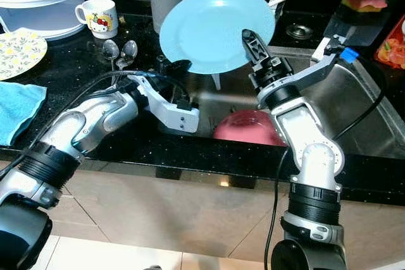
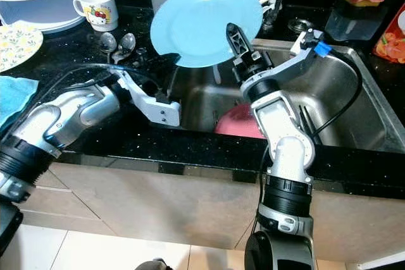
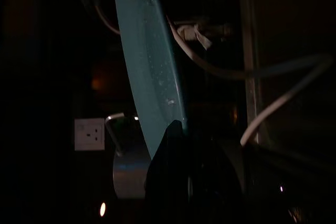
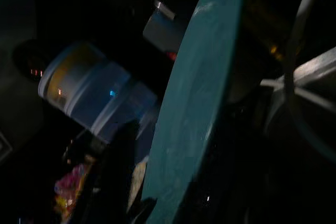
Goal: Kitchen organization
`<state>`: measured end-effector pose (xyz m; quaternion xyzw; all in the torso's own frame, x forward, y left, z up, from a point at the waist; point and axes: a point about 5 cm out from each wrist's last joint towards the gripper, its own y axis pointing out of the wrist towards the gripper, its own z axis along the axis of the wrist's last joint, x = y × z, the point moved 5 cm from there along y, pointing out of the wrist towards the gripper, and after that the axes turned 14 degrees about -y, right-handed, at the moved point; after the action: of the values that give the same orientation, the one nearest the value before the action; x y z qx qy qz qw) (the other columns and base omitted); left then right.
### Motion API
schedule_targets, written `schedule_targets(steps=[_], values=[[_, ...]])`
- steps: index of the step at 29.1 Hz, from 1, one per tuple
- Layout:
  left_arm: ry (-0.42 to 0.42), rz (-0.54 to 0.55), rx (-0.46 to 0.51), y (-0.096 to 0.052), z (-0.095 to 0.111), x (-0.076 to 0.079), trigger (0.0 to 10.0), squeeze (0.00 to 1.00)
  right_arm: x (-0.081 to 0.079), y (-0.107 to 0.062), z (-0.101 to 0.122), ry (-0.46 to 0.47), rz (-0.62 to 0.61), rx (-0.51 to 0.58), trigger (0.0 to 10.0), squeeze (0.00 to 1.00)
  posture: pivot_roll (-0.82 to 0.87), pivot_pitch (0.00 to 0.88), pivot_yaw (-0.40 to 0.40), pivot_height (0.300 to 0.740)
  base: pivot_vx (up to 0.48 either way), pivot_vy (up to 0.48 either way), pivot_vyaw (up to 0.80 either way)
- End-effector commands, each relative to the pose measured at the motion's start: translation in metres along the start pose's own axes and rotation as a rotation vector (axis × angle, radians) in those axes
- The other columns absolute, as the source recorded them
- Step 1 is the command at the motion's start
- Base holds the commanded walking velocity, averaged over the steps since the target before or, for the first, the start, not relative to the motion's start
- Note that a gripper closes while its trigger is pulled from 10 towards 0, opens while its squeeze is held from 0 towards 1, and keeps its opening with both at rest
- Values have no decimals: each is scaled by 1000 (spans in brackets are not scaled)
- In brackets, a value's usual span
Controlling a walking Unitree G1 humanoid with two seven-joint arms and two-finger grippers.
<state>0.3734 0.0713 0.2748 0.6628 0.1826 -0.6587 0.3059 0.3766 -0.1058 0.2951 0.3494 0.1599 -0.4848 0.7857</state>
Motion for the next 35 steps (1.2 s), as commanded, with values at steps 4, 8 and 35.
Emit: schedule_targets(steps=[4,8,35], values=[[-5,-14,30,1,8,6,10000,0,1,-3,-4,-3,-1,-20,0,0,284,57,-37,740,0,0,0],[-4,-12,28,1,7,6,10000,0,2,-3,-2,-1,-6,-14,0,0,280,64,-35,740,0,0,0],[-646,-211,40,-17,33,12,10000,0,58,-5,7,-41,-293,23,10000,0,290,81,-37,740,0,0,0]])
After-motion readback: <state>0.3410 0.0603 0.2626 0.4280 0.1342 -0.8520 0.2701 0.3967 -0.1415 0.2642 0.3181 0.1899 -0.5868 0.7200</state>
